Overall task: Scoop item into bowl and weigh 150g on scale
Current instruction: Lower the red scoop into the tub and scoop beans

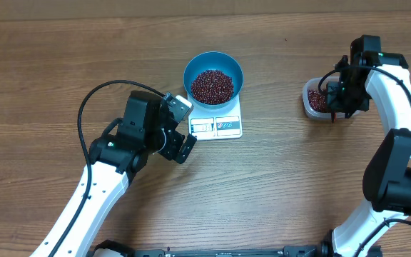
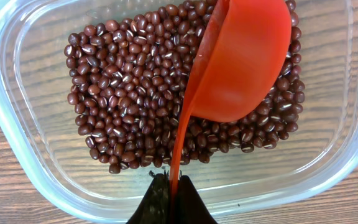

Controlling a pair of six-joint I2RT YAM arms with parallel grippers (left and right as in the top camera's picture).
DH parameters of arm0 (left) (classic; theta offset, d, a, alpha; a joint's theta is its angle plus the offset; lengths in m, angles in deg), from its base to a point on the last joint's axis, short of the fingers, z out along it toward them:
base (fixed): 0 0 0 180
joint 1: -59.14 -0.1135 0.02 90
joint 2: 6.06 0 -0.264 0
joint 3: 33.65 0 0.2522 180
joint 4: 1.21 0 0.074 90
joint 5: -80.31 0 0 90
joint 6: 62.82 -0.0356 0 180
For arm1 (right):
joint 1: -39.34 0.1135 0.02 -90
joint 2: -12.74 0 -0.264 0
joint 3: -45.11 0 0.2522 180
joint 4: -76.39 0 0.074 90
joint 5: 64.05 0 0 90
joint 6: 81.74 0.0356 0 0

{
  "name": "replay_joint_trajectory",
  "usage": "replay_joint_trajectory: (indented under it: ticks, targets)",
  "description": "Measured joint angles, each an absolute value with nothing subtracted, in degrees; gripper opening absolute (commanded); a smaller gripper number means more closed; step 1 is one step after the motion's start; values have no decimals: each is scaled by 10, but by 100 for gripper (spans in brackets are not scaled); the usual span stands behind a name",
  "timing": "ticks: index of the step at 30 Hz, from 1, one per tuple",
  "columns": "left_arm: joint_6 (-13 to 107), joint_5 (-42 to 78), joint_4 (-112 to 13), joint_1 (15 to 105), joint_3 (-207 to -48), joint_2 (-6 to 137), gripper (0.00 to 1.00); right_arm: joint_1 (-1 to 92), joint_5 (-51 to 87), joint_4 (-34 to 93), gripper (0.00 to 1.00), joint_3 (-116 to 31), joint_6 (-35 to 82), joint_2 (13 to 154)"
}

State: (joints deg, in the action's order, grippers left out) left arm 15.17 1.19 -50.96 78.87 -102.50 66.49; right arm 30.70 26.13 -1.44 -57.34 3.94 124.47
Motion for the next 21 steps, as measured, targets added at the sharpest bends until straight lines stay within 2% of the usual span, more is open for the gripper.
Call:
replay_joint_trajectory:
  ticks: [21]
  targets:
    - [152,12,-510,789,-1025,665,99,307,222,-29,4,-574,13,1245]
